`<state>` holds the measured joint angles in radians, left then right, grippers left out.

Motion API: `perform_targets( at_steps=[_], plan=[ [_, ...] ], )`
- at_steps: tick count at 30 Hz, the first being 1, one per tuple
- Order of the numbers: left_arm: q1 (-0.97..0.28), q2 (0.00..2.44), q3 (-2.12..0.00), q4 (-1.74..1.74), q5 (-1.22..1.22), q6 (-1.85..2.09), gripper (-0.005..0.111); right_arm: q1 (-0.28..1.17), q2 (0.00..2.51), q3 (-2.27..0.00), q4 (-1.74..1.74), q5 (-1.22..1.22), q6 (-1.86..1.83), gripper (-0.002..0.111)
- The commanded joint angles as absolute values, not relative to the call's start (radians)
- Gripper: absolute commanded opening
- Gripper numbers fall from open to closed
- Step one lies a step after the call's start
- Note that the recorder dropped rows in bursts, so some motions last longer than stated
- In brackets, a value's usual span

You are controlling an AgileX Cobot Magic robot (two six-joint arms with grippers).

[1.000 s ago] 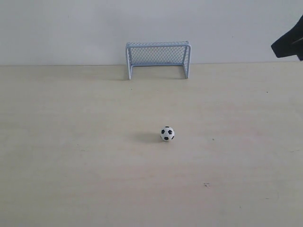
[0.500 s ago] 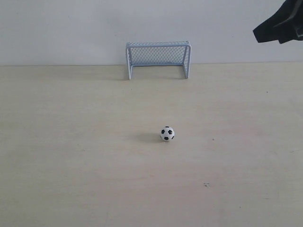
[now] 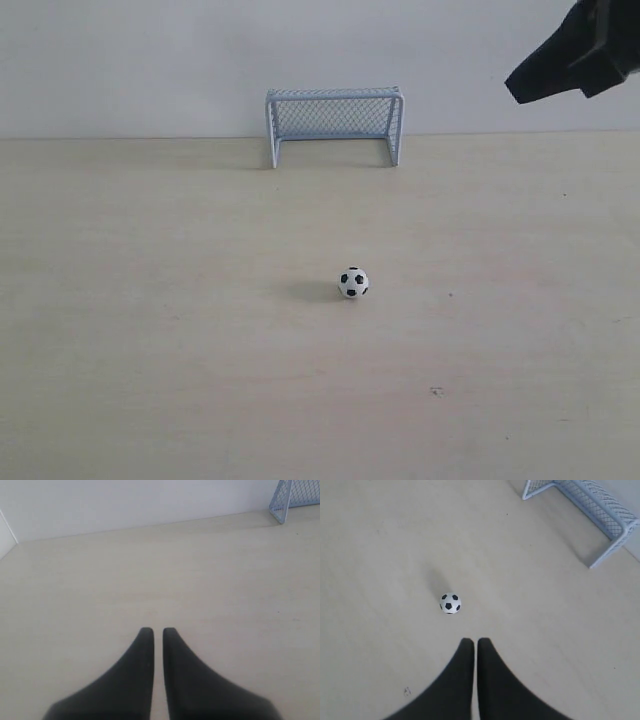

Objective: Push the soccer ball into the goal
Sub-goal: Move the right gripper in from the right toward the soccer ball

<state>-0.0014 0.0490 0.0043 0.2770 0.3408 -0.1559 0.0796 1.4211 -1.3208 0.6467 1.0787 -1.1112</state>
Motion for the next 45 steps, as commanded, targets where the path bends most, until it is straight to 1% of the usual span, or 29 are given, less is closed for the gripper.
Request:
perform_targets(
  at_steps=[1, 4, 14, 19, 24, 32, 45],
  plan=[
    [-0.009, 0.054, 0.0, 0.277, 0.337, -0.165, 0.006, 0.085, 1.464, -1.349, 0.661, 1.105, -1.136, 0.0],
    [-0.009, 0.054, 0.0, 0.277, 0.337, -0.165, 0.006, 0.114, 1.494, -1.368, 0.644, 1.118, -1.156, 0.0],
    [-0.009, 0.054, 0.0, 0.277, 0.337, -0.165, 0.006, 0.291, 1.61, -1.473, 0.478, 1.141, -1.111, 0.0],
    [-0.009, 0.054, 0.0, 0.277, 0.337, -0.165, 0.006, 0.338, 1.667, -1.488, 0.397, 1.178, -1.068, 0.0],
    [-0.009, 0.054, 0.0, 0.277, 0.337, -0.165, 0.006, 0.348, 1.716, -1.488, 0.378, 1.221, -1.048, 0.0],
    [-0.009, 0.054, 0.0, 0.277, 0.337, -0.165, 0.006, 0.348, 1.767, -1.488, 0.359, 1.221, -1.043, 0.0],
    [-0.009, 0.054, 0.0, 0.277, 0.337, -0.165, 0.006, 0.348, 1.79, -1.488, 0.363, 1.221, -1.073, 0.0]
  ],
)
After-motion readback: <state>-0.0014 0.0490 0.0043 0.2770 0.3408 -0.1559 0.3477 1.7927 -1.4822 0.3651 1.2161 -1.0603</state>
